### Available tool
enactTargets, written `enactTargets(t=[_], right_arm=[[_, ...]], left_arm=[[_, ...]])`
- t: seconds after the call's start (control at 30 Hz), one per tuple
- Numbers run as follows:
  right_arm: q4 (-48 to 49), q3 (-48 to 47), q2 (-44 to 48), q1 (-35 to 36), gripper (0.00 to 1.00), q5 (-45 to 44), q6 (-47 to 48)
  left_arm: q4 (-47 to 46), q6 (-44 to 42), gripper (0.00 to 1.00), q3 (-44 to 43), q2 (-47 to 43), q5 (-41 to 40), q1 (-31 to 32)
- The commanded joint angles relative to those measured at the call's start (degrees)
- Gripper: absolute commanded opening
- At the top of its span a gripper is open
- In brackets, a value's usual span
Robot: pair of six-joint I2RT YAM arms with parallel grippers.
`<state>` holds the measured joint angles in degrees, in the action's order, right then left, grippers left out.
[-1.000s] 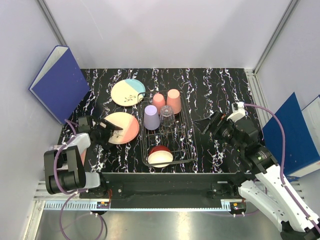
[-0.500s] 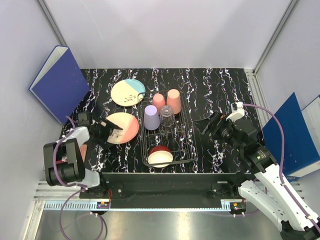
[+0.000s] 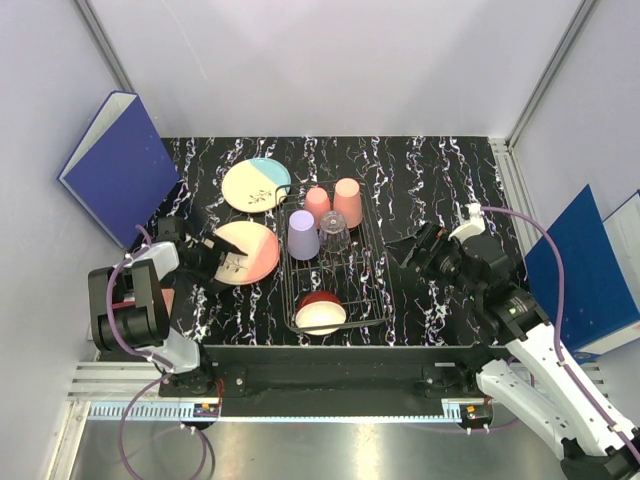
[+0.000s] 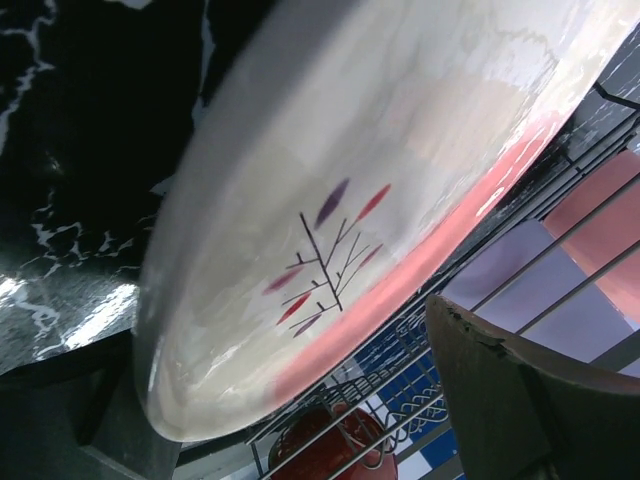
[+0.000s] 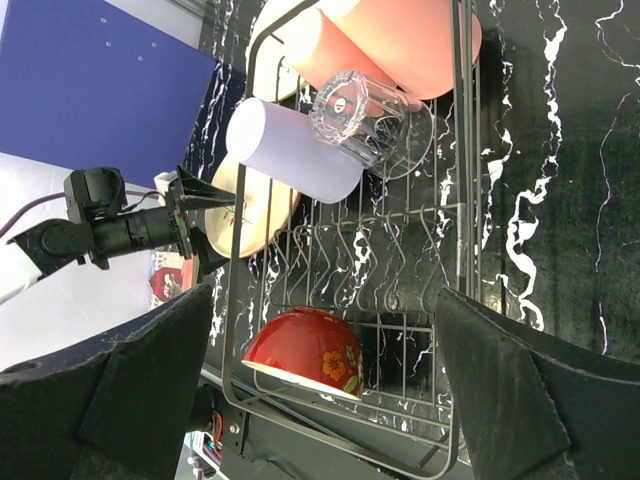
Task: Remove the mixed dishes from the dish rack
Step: Place the plate at the center of the board.
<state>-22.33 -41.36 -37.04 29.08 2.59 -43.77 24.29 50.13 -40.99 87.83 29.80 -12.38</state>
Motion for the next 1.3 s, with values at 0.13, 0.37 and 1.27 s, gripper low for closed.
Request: enactTargets(t=[0.13, 0.37, 1.27], right_arm=[[2.11, 0.76, -0.14, -0.08, 1.00, 0.14, 0.26], [2.11, 1.37, -0.23, 0.01, 1.00, 0.57, 0.18], [-14.41, -14.45, -14.29, -0.08, 1.00, -5.13, 12.48]], left_arm=[[-2.23, -3.55, 0.94, 2.40, 3.14, -6.78, 0.17], [0.75, -3.54, 0.95, 6.62, -6.17, -5.19, 0.17], [14.82, -12.42, 0.99, -9.02, -46.26, -24.26, 25.03]])
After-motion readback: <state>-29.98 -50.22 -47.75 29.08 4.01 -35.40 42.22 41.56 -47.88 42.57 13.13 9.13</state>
